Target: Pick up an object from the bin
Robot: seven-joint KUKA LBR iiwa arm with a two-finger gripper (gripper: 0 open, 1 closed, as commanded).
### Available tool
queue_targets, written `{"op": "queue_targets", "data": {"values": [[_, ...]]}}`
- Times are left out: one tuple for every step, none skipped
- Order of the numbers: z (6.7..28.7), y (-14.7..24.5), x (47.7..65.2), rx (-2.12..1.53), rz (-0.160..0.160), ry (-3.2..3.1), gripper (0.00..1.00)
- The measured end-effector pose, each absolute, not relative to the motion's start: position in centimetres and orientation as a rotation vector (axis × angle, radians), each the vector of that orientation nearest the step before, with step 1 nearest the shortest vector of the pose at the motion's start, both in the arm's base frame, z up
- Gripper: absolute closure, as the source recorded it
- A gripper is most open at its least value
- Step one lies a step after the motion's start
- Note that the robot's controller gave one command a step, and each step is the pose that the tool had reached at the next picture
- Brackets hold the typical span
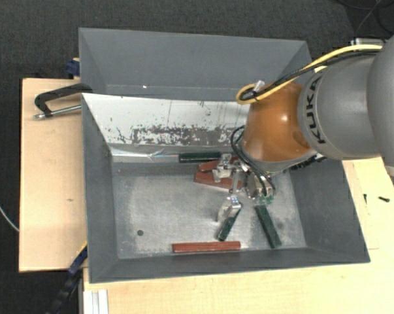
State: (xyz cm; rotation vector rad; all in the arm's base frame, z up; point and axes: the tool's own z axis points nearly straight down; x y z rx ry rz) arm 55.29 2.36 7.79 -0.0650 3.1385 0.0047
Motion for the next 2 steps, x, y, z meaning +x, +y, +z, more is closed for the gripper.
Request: {"op": "queue_targets", "data": {"values": [[7.8,2.36,55.35,-0.065,0.005,3.136,0.0],[8.15,2.44,55.47,-0.147,0.001,3.131,0.0]]}}
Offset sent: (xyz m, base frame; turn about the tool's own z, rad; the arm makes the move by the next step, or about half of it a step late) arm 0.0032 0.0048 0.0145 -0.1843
